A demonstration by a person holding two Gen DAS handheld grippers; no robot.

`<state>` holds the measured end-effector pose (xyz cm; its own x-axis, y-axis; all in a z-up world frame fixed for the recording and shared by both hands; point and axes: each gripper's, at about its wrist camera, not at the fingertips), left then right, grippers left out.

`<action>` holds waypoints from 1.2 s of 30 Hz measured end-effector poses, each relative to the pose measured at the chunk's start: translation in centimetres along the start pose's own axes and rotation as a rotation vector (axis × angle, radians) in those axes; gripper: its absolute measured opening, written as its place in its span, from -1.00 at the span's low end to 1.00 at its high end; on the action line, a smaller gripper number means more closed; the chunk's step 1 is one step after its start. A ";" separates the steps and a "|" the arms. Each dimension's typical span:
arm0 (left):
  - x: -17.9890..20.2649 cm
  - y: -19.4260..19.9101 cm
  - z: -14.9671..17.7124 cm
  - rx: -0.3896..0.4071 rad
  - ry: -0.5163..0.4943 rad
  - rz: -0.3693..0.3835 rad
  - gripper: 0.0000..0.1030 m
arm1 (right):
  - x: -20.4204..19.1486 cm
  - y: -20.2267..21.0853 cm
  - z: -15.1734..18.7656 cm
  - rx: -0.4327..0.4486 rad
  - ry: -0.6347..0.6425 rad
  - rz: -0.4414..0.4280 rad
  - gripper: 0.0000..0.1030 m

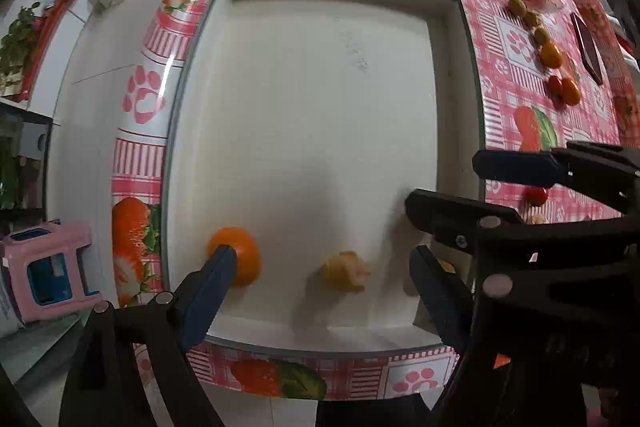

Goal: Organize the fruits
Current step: 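Carry the lychee and tomato over the white tray and open both tools, then move the right tool back to the tablecloth and grasp a beige round fruit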

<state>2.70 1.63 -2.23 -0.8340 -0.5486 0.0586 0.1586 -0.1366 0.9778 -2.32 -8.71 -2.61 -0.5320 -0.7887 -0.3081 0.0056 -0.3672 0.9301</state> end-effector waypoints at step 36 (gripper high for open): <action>6.9 1.0 -2.5 -0.014 -0.112 -0.025 0.73 | 16.9 0.5 12.6 -0.002 -0.397 0.131 0.84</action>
<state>-1.57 -4.38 -1.32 -0.8917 -0.4490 0.0573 0.1440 -0.1614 0.9763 -21.98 -15.98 -4.81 -0.8120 -0.5773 -0.0853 0.0968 -0.2774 0.9559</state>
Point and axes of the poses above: each gripper's, at about its wrist camera, not at the fingertips, and y roughly against the way its jaws point, x to its right, z to its underside, and after that the axes turned 14 degrees about -x, right-handed
